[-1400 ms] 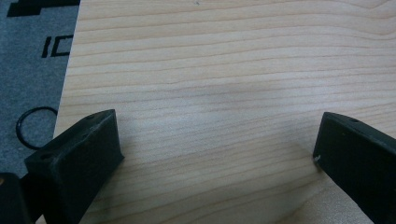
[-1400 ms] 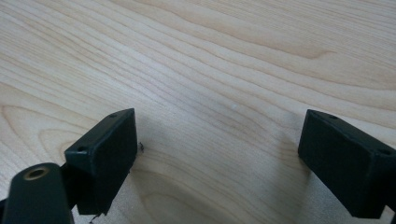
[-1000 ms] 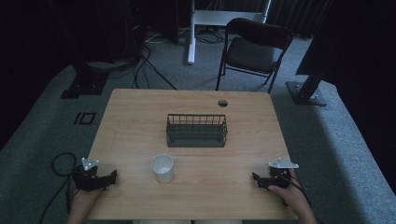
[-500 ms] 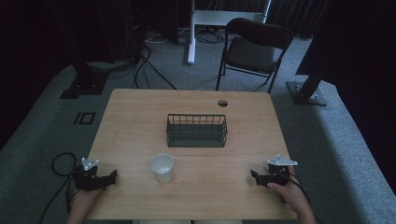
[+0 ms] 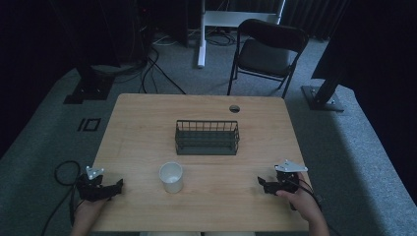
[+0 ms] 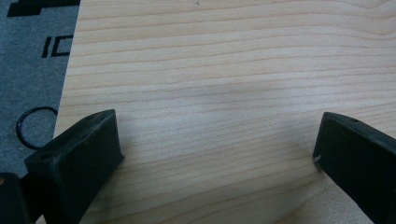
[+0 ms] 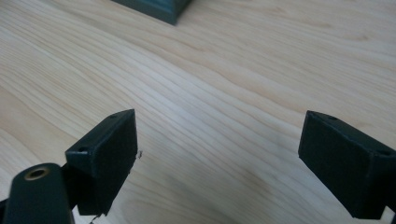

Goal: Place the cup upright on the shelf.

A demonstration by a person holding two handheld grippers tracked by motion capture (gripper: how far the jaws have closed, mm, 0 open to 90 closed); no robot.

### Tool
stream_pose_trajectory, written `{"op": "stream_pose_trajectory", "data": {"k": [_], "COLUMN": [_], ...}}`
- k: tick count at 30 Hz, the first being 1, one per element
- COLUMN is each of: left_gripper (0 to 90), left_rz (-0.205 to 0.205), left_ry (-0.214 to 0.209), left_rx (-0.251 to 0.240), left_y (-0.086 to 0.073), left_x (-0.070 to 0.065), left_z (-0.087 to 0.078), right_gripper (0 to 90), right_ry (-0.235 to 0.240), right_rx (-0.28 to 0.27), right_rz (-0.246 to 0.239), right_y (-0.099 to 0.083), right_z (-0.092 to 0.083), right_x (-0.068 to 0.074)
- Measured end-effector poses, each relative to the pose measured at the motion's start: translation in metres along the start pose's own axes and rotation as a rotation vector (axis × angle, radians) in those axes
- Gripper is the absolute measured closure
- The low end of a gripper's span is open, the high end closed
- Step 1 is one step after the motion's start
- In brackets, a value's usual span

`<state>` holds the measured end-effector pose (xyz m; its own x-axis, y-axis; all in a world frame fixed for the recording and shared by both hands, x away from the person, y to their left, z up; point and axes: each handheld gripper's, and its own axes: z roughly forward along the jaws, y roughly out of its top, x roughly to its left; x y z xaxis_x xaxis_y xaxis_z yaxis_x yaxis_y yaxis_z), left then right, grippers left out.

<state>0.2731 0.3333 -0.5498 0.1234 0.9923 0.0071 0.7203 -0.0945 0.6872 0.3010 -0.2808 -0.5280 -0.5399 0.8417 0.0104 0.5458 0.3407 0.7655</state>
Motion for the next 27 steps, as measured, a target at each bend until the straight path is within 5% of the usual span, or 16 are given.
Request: {"op": "stream_pose_trajectory", "data": {"k": [27], "left_gripper": [1.0], "left_rz": [0.000], "left_ry": [0.000], "left_rx": [0.000], "left_y": [0.000], "left_x": [0.000], "left_z": [0.000], "right_gripper": [11.6], "right_ry": [0.135], "right_rx": [-0.060], "right_rz": [-0.103], "right_y": [0.029], "right_z": [0.013], "right_x": [0.046]}}
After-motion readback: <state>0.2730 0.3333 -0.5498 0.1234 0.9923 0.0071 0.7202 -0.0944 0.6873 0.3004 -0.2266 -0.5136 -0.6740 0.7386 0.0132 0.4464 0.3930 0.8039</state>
